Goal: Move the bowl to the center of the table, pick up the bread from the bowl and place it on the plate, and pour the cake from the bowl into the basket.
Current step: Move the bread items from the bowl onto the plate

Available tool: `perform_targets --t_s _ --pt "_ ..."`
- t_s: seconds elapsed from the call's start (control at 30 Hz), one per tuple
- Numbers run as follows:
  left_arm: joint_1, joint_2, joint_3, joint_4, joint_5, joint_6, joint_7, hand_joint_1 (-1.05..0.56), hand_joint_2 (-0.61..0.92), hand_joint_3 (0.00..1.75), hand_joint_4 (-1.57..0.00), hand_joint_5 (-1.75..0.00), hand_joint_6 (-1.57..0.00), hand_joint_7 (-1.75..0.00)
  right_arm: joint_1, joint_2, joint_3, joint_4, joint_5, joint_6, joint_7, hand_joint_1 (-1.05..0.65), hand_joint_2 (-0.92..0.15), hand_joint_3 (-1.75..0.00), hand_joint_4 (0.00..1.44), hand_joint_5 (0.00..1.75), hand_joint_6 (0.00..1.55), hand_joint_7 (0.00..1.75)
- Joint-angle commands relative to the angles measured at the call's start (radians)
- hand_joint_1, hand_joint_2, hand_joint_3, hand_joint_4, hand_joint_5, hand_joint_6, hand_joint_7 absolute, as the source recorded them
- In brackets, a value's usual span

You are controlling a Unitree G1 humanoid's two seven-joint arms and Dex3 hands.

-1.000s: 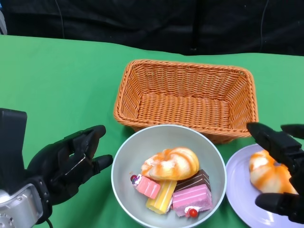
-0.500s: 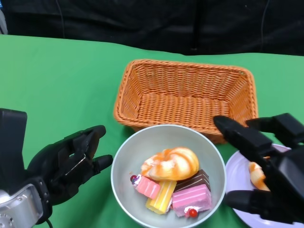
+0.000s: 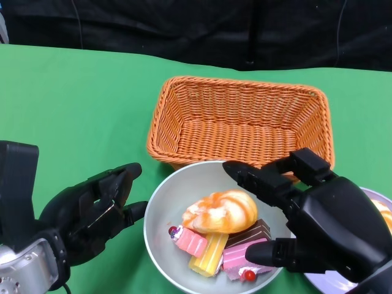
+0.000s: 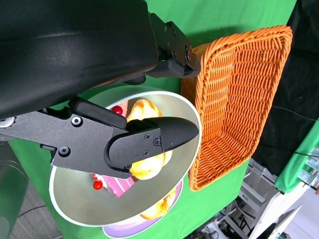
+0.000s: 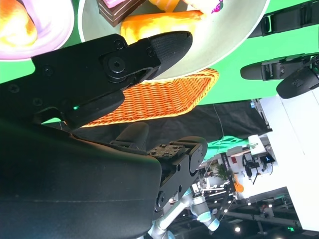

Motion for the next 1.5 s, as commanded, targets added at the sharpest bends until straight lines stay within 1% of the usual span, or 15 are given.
perform_targets --t_s 0.03,0.23,0.43,0.63,0.77,0.97,1.0,1.1,1.17,1.2,1.23,1.3,1.4,1.43,1.5 --pt "0.006 0.01 0.001 -0.012 0.003 0.005 0.011 -0.58 0.92 0.6 0.0 -0.69 -0.31 -0.02 -0.066 0.01 0.043 0.108 -0.015 -0.01 -0.046 -0.58 -0.91 0.0 0.06 0.88 0.37 0.13" --pt "0.005 0.009 0.0 -0.014 0.004 0.008 0.014 -0.57 0.92 0.6 0.0 -0.71 -0.32 -0.02 -0.108 0.009 0.077 0.183 -0.024 -0.009 -0.09 -0.56 -0.9 0.0 0.1 0.85 0.39 0.13" --pt "0.009 0.0 -0.003 -0.023 0.011 0.01 0.028 -0.57 0.92 0.59 0.0 -0.7 -0.31 -0.02 -0.199 0.012 0.133 0.394 -0.051 -0.014 -0.167 -0.56 -0.91 0.0 0.12 0.85 0.39 0.12" --pt "0.009 0.0 -0.001 -0.022 0.007 0.01 0.024 -0.57 0.92 0.59 0.0 -0.67 -0.31 -0.01 -0.217 0.005 0.151 0.426 -0.048 -0.007 -0.195 -0.56 -0.9 0.0 0.13 0.85 0.39 0.12" --pt "0.009 -0.007 0.0 -0.035 0.012 0.025 0.044 -0.56 0.92 0.6 0.0 -0.67 -0.29 -0.01 -0.286 0.003 0.188 0.591 -0.093 -0.003 -0.266 -0.57 -0.91 0.0 0.19 0.81 0.43 0.12" --pt "0.013 -0.009 0.0 -0.037 0.012 0.02 0.042 -0.56 0.92 0.61 0.0 -0.68 -0.28 -0.01 -0.309 -0.001 0.208 0.64 -0.092 0.007 -0.286 -0.55 -0.91 0.0 0.2 0.78 0.45 0.12" --pt "0.016 -0.007 -0.003 -0.039 0.016 0.017 0.043 -0.56 0.92 0.62 0.0 -0.69 -0.28 -0.01 -0.32 0.005 0.215 0.685 -0.091 0.003 -0.314 -0.5 -0.91 -0.01 0.26 0.76 0.49 0.13" --pt "0.019 -0.008 -0.006 -0.043 0.021 0.016 0.047 -0.56 0.92 0.61 0.0 -0.73 -0.28 -0.01 -0.344 0.016 0.227 0.779 -0.081 -0.029 -0.42 -0.3 -0.92 -0.06 0.59 0.65 0.74 0.16" --pt "0.019 -0.009 -0.004 -0.043 0.019 0.016 0.046 -0.57 0.92 0.6 0.0 -0.74 -0.28 -0.01 -0.359 0.02 0.23 0.839 -0.069 -0.081 -0.53 -0.22 -0.92 -0.15 0.86 0.79 0.99 0.26" --pt "0.02 -0.01 -0.005 -0.045 0.019 0.017 0.047 -0.58 0.92 0.6 0.0 -0.75 -0.28 -0.01 -0.365 0.02 0.231 0.867 -0.067 -0.114 -0.595 -0.21 -0.92 -0.18 0.92 0.82 1.05 0.28" --pt "0.02 -0.012 -0.005 -0.048 0.02 0.018 0.05 -0.58 0.92 0.6 0.0 -0.75 -0.28 -0.01 -0.37 0.019 0.233 0.887 -0.065 -0.142 -0.648 -0.19 -0.87 -0.32 0.98 1.1 1.15 0.42" --pt "0.02 -0.014 -0.005 -0.051 0.021 0.019 0.055 -0.57 0.92 0.6 0.0 -0.76 -0.29 -0.01 -0.379 0.017 0.238 0.916 -0.062 -0.175 -0.714 -0.18 -0.69 -0.69 0.97 1.44 1.09 0.77" --pt "0.018 -0.012 -0.008 -0.05 0.022 0.02 0.057 -0.57 0.92 0.6 0.0 -0.76 -0.29 -0.01 -0.377 0.02 0.241 0.903 -0.061 -0.201 -0.775 -0.17 -0.62 -0.81 0.96 1.52 1.06 0.89" --pt "0.017 -0.01 -0.011 -0.048 0.023 0.02 0.057 -0.58 0.92 0.59 0.0 -0.74 -0.3 -0.02 -0.37 0.023 0.24 0.881 -0.062 -0.212 -0.803 -0.17 -0.51 -0.98 0.98 1.65 0.9 1.36" --pt "0.014 -0.009 -0.013 -0.046 0.026 0.021 0.059 -0.59 0.92 0.59 0.0 -0.73 -0.31 -0.02 -0.357 0.026 0.235 0.83 -0.057 -0.23 -0.837 -0.17 -0.42 -1.12 0.98 1.73 0.78 1.67"
